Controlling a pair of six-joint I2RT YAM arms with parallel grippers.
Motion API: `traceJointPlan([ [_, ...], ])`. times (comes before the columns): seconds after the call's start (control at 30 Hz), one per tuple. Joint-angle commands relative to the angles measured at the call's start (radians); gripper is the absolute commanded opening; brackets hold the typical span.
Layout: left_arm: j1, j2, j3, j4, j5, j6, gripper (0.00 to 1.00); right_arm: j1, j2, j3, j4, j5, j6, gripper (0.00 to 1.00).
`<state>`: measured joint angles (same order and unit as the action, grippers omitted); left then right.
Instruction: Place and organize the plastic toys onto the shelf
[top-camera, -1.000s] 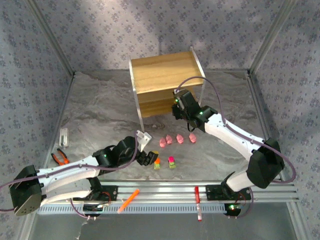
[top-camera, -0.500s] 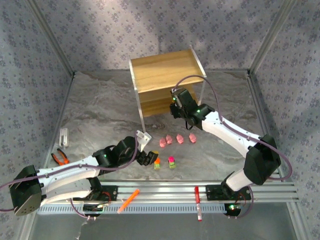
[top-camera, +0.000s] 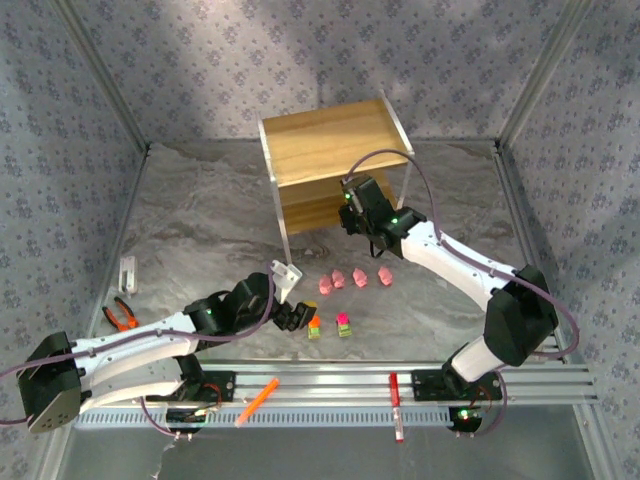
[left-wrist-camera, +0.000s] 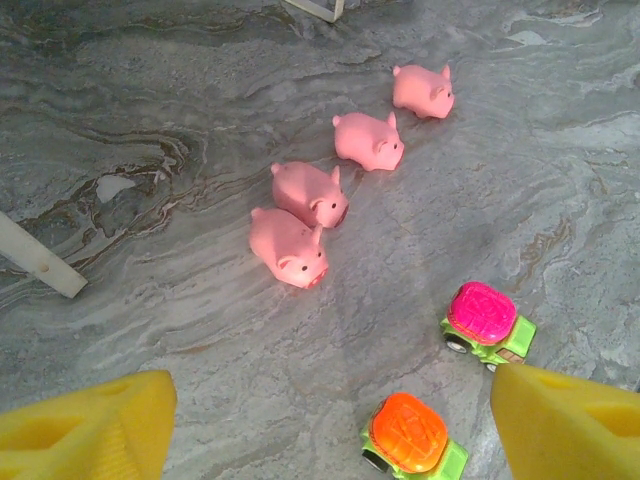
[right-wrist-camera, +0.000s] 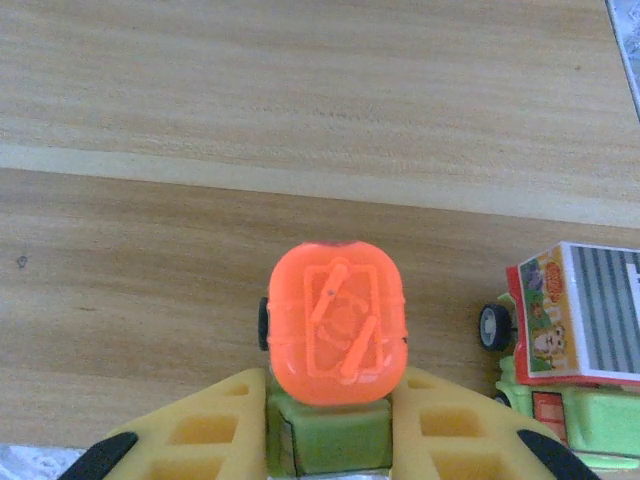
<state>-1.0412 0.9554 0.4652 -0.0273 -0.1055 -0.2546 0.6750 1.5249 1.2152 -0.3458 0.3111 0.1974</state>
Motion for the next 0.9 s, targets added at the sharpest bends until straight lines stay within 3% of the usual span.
traceJointPlan([
  [0.0,-0.007,-0.017,-0.005,-0.006,-0.015,0.008,0.82,-0.011,0.018,0.001,0.032,0.029,-0.018,0.26],
  [0.87,-0.008,-0.016,-0.005,-0.007,-0.015,0.008,0.82,-0.039,0.042,-0.047,0.030,0.038,-0.019,0.28],
])
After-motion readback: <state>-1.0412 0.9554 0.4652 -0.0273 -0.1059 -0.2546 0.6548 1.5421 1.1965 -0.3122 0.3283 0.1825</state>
